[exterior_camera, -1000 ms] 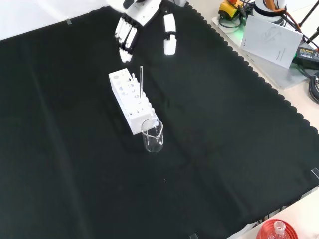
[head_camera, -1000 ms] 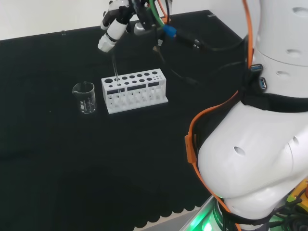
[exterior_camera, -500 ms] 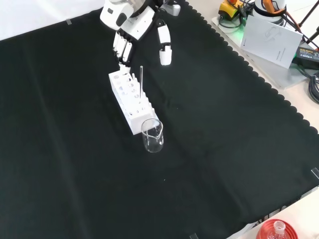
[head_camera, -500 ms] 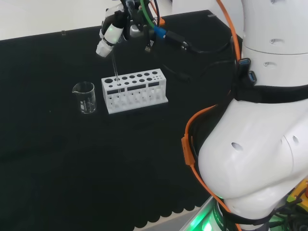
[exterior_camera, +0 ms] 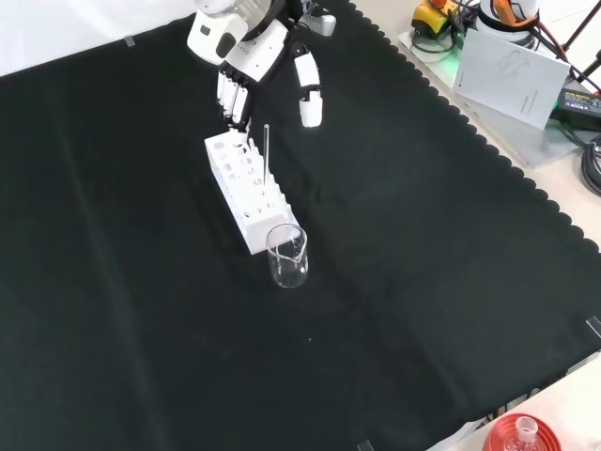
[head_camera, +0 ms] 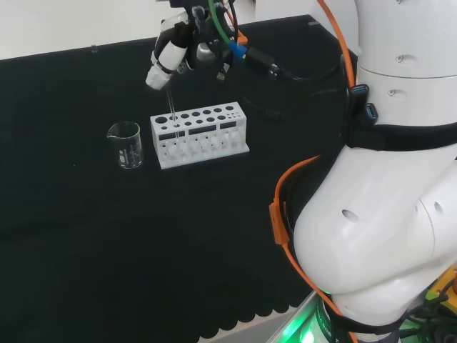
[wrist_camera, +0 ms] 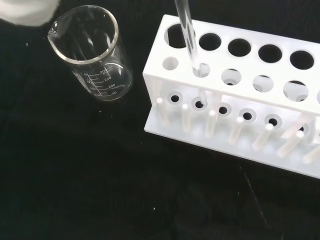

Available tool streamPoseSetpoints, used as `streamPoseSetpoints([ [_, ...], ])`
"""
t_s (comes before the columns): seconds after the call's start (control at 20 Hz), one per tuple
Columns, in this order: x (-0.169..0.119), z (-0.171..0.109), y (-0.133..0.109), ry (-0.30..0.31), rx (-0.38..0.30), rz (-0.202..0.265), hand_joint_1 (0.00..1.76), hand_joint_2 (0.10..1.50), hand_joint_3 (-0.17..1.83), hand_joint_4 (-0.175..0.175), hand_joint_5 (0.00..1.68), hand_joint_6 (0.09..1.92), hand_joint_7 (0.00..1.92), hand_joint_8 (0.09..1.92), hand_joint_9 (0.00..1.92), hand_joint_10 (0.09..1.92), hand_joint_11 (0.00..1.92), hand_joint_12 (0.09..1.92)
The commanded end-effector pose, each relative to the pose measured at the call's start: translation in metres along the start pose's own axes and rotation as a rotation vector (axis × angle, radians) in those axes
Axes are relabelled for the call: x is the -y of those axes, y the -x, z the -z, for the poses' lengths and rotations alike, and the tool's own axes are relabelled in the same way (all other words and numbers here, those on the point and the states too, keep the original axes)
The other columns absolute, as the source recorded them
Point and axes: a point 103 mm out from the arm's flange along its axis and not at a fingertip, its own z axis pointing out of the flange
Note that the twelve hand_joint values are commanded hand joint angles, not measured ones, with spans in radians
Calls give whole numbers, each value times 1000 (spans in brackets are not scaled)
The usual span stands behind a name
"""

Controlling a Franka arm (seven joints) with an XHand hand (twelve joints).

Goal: Take the glass rod from the white test tube rack.

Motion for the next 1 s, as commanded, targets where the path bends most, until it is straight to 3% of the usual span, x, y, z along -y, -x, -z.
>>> streamPoseSetpoints([
  [0.05,-5,-5,3,-7,-10,-3,727,646,311,-77,489,125,465,799,694,780,683,1275],
  [0.4,-9,-10,7,5,-9,-8,764,632,358,-94,502,237,596,785,815,713,803,1219],
  [0.7,-16,-8,4,12,-13,-4,827,593,449,-115,435,550,701,766,908,657,908,1173],
  [1.0,-17,-9,7,27,-14,2,852,580,485,-130,431,654,775,764,972,637,987,1146],
])
